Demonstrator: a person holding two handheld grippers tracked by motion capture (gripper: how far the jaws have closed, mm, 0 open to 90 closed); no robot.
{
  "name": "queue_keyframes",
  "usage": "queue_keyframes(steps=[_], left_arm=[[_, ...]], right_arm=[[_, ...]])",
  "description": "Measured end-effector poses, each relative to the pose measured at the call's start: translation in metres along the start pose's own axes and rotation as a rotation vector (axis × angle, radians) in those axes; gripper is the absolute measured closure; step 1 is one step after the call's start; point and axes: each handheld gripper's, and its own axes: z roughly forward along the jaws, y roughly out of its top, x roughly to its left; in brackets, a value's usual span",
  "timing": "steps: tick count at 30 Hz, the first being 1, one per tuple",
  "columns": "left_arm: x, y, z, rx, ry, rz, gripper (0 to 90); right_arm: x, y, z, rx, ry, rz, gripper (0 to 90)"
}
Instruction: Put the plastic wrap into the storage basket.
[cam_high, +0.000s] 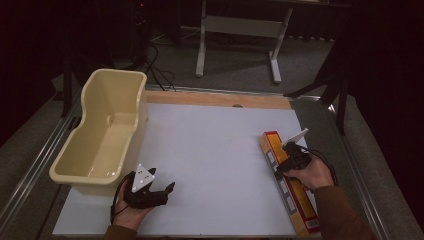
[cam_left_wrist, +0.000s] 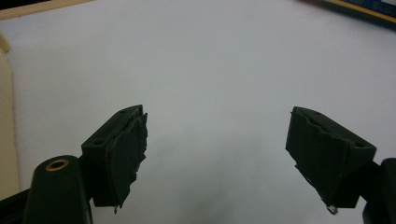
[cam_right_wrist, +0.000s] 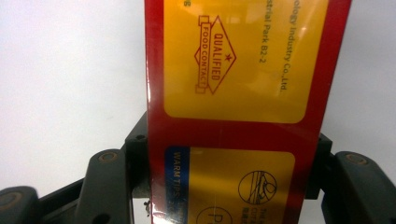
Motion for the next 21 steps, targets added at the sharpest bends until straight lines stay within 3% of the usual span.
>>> queue_keyframes(steps=[8, 17, 21], left_arm=[[-0.001, 0.0, 0.0, -0.002, 0.0, 0.003, 20.5], [0.0, 0.0, -0.001, -0.006, 0.0, 0.001, 20.5], [0.0, 0.0, -0.001, -0.005, -0.001, 0.004, 20.4]], right_arm=[[0.018, -0.013, -0.01, -0.068, 0.152, -0.008, 40.2], [0.042, -0.012, -0.011, -0.122, 0.454, -0.01, 40.3], [0.057, -0.01, -0.009, -0.124, 0.549, -0.032, 40.2]])
